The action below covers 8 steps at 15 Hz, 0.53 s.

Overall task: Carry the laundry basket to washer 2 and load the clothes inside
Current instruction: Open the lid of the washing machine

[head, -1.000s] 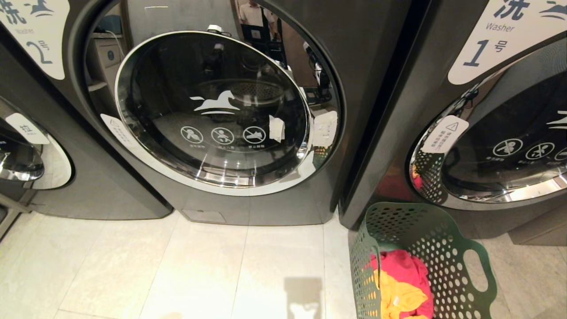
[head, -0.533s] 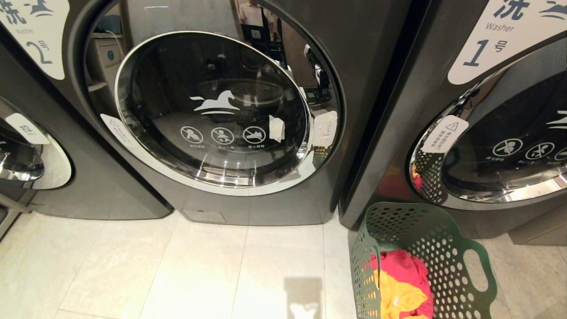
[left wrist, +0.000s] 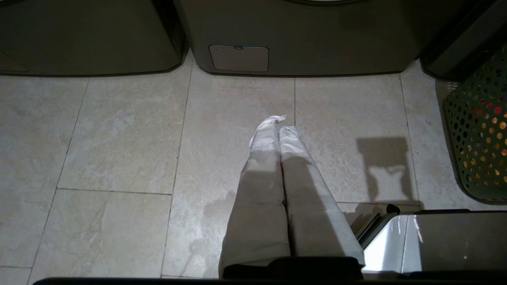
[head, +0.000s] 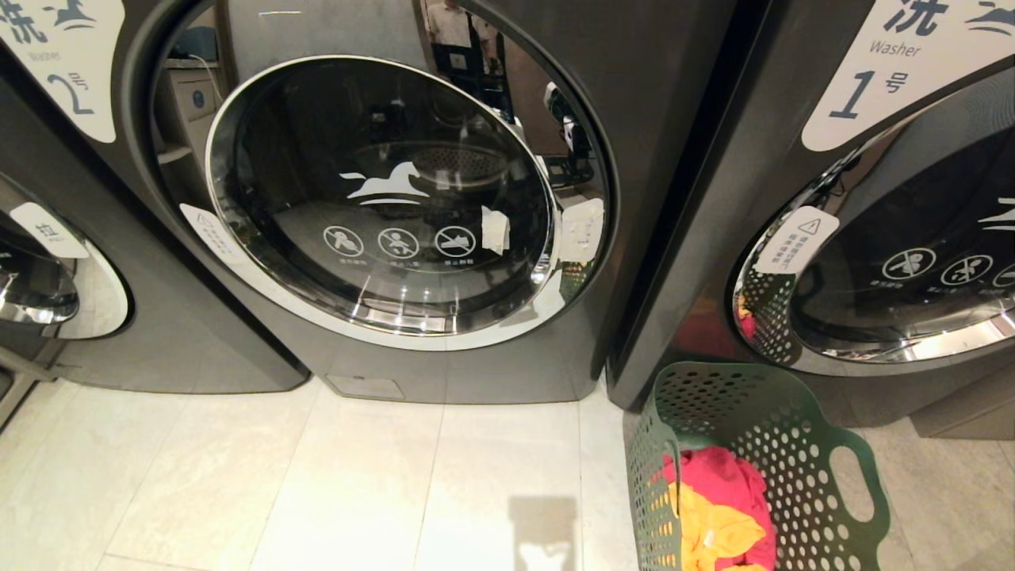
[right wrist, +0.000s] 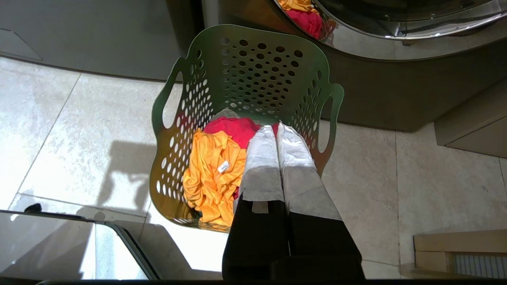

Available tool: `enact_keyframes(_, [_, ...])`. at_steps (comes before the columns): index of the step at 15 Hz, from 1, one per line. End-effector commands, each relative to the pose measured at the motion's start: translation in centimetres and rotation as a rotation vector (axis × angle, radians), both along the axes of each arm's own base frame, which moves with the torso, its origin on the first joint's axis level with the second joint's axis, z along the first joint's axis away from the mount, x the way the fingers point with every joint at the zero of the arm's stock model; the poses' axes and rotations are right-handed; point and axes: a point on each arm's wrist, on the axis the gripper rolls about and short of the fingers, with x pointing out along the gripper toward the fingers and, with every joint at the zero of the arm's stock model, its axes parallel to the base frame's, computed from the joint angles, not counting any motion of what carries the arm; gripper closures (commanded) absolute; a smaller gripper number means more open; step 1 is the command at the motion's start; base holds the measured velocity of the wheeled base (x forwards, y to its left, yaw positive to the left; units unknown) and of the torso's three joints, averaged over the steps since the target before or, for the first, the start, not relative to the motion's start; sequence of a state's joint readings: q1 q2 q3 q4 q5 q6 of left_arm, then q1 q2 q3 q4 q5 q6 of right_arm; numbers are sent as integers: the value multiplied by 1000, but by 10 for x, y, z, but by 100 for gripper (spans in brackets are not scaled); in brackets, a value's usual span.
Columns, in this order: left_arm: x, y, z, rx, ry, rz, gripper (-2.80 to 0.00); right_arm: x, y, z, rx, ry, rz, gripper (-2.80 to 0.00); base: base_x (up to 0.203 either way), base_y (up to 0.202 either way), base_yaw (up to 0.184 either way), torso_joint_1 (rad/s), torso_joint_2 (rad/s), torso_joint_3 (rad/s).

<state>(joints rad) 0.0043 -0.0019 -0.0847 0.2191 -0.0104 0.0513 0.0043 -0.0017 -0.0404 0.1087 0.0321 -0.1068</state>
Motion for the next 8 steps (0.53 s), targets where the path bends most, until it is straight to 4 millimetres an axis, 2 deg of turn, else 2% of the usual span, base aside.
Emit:
enact_keyframes(1, [0,0,0,2,7,0,0,0,0,0,-1,4,0,0,0,0,0,0,0,0])
enact_keyframes(8, [0,0,0,4,5,-7,0,0,0,0,-2,4,2,0,0,0,0,0,0,0])
